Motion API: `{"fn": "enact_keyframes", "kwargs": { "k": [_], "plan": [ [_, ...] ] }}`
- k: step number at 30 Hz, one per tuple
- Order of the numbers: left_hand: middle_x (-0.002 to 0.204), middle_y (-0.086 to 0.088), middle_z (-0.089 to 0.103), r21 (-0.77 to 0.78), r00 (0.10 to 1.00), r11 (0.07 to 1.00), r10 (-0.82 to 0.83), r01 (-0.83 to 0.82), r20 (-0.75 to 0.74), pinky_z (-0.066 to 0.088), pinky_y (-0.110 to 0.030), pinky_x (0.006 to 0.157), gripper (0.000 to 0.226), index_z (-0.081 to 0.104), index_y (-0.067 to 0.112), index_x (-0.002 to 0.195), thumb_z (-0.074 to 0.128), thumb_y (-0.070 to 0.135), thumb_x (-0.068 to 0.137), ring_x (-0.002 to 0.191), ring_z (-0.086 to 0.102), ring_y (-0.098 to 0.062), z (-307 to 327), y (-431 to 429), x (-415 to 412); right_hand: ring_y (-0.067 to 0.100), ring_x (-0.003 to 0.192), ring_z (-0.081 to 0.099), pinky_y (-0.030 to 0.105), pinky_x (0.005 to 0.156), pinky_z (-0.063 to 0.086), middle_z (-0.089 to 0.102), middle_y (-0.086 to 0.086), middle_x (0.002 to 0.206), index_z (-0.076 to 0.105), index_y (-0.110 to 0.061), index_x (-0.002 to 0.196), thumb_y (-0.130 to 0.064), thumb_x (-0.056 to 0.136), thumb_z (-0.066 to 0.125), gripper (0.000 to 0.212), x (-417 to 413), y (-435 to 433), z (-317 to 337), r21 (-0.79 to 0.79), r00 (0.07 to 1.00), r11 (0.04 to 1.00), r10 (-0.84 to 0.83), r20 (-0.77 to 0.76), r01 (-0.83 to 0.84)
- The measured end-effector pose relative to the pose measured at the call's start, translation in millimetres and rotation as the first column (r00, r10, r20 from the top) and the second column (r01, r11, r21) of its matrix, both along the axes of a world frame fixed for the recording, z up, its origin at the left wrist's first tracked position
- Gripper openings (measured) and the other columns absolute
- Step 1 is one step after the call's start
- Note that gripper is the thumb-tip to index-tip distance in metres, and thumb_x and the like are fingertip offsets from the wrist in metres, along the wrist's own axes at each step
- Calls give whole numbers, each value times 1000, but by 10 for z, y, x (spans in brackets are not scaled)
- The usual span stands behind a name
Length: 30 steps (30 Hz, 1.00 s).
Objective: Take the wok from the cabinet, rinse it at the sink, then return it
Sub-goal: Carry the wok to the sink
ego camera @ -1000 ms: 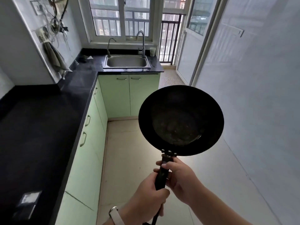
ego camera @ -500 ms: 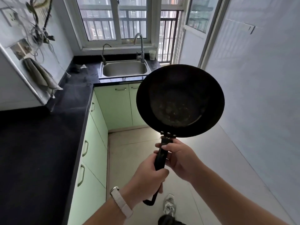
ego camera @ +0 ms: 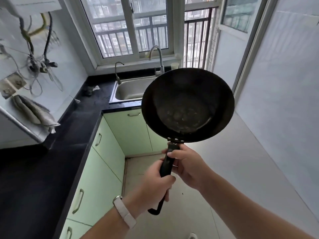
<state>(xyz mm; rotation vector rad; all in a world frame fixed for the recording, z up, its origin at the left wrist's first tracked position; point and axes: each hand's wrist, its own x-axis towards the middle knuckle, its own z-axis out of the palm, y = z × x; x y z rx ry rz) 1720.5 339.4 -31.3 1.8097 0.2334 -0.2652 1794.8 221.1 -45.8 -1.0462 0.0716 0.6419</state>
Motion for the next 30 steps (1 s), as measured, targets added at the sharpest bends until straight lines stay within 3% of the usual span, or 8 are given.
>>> {"fn": "enact_keyframes", "kwargs": {
  "k": [13, 21, 25, 30],
  "plan": [
    [58, -5, 50, -19, 999, 999, -26, 25, -36, 40, -24, 39, 25, 54, 0, 109, 52, -4, 84, 37, 49, -15, -147, 241, 1606, 28, 85, 68, 36, 72, 57, 63, 15, 104, 55, 1, 112, 13, 91, 47, 25, 1599, 205, -106, -26, 999, 1000, 7, -44, -9],
    [57, -5, 50, -49, 994, 997, -68, 64, -90, 39, -24, 39, 21, 53, -2, 105, 52, -3, 84, 35, 48, -16, -394, 948, 2906, 27, 82, 66, 36, 69, 56, 63, 16, 103, 54, 0, 109, 13, 92, 46, 23, 2794, 896, -303, -113, 993, 993, -54, -103, 42],
    [60, -7, 52, -66, 991, 995, -86, 79, -99, 41, -26, 40, 21, 54, -1, 104, 53, 2, 83, 37, 49, -18, -407, 1377, 3490, 28, 85, 66, 42, 75, 55, 64, 15, 101, 55, 0, 105, 11, 93, 47, 19, 3361, 1308, -343, -144, 990, 988, -74, -117, 57],
    [58, -4, 51, -57, 992, 995, -89, 84, -91, 39, -25, 39, 13, 54, 5, 96, 53, -1, 84, 36, 47, -15, -440, 1802, 3988, 25, 80, 68, 36, 71, 57, 64, 13, 96, 56, 1, 106, 10, 94, 47, 17, 3881, 1758, -360, -185, 990, 983, -40, -137, 14]
  ]
}}
